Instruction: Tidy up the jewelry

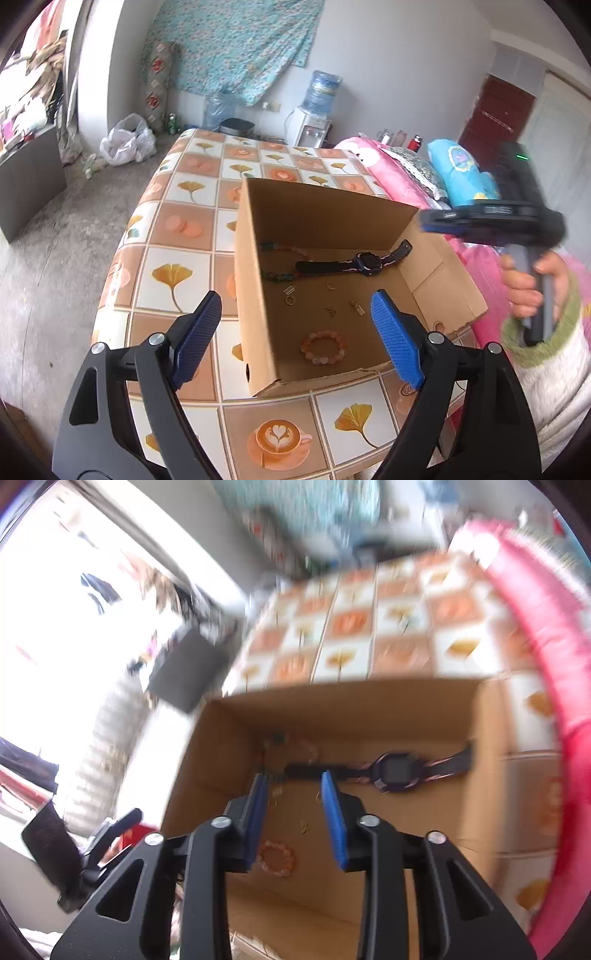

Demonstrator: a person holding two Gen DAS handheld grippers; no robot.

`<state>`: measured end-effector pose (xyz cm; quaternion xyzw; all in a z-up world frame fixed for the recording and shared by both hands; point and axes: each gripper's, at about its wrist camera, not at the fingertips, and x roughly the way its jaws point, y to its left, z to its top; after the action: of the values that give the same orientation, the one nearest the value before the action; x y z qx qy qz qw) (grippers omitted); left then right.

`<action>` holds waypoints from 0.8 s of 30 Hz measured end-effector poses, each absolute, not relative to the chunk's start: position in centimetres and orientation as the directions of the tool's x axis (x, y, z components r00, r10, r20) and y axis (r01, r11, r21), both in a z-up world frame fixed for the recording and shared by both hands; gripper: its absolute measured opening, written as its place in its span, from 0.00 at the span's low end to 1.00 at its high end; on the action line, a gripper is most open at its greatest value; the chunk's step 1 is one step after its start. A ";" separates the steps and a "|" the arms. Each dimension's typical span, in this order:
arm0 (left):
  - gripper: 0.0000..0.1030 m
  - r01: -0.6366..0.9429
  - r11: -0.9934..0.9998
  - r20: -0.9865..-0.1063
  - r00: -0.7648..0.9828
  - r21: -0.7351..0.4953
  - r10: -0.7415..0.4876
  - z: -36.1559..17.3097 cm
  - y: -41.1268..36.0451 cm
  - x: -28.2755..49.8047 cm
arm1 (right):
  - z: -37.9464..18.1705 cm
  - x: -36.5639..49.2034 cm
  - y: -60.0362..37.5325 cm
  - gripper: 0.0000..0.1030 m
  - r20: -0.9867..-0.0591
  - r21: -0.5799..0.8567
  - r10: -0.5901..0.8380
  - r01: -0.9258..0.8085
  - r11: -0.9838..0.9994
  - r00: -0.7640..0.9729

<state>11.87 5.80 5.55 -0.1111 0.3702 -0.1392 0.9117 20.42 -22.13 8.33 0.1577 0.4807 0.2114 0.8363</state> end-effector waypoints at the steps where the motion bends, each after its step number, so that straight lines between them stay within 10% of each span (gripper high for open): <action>1: 0.77 0.160 0.935 -0.648 0.684 -0.316 -0.336 5.4 6.0 11.9 | 9.5 19.1 -23.1 0.40 -0.713 0.455 0.487 -0.196 0.869 0.505; 7: 0.80 0.080 0.895 -0.667 0.638 -0.439 -0.384 3.1 7.0 12.3 | 10.0 13.6 -30.3 0.55 -0.639 0.471 0.344 -0.004 0.882 0.688; 14: 0.80 0.033 0.785 -0.642 0.555 -0.618 -0.529 0.5 6.7 12.6 | 1.8 13.2 -31.7 0.55 -0.681 0.642 0.504 0.100 0.760 0.531; 24: 0.81 -0.025 0.829 -0.675 0.594 -0.559 -0.438 0.8 5.8 11.0 | 2.0 12.1 -29.4 0.56 -0.717 0.584 0.475 0.066 0.809 0.511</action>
<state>11.01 5.83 0.77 -0.2664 0.4342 -0.1214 0.8520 12.09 -29.42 2.01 0.2825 0.4788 0.1245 0.8219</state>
